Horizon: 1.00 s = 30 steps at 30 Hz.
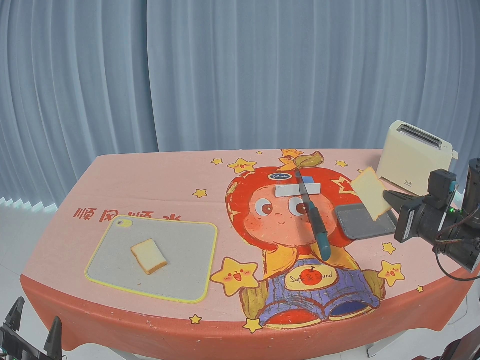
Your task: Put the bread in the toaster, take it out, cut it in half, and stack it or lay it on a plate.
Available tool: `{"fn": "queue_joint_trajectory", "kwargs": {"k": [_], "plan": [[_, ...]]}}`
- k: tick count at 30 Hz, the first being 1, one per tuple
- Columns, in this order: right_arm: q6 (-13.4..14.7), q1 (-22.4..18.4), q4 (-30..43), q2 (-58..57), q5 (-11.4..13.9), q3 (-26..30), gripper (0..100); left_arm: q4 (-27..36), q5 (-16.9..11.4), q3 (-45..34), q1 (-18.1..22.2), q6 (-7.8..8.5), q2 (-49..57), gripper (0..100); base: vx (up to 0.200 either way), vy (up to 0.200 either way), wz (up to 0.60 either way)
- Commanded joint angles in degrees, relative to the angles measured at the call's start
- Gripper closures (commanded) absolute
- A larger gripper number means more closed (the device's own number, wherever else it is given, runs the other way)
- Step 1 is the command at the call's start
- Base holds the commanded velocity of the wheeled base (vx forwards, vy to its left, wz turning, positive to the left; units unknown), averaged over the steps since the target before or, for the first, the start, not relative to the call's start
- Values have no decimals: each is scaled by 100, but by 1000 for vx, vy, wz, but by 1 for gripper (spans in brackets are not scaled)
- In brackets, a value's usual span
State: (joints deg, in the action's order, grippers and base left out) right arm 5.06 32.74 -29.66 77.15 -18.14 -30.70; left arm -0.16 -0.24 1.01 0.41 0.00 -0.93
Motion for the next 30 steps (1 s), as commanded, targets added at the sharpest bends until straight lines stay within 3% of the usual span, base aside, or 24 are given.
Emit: {"fn": "queue_joint_trajectory", "kwargs": {"k": [1,5,11,19,30], "plan": [[39,-66,-5,10,3,-86,100,-11,-2,-101,2,0,93,0,0,0,0],[21,-409,4,28,65,-112,100,-2,-2,-101,2,-9,93,0,0,0,0],[39,-893,4,274,487,-156,100,-2,-2,-101,2,-9,93,0,0,0,0],[65,-1297,-31,1153,487,-138,100,-11,-2,-101,2,0,93,0,0,0,0],[74,-1394,-31,1592,487,-165,100,-11,-2,-101,2,0,93,0,0,0,0]]}}
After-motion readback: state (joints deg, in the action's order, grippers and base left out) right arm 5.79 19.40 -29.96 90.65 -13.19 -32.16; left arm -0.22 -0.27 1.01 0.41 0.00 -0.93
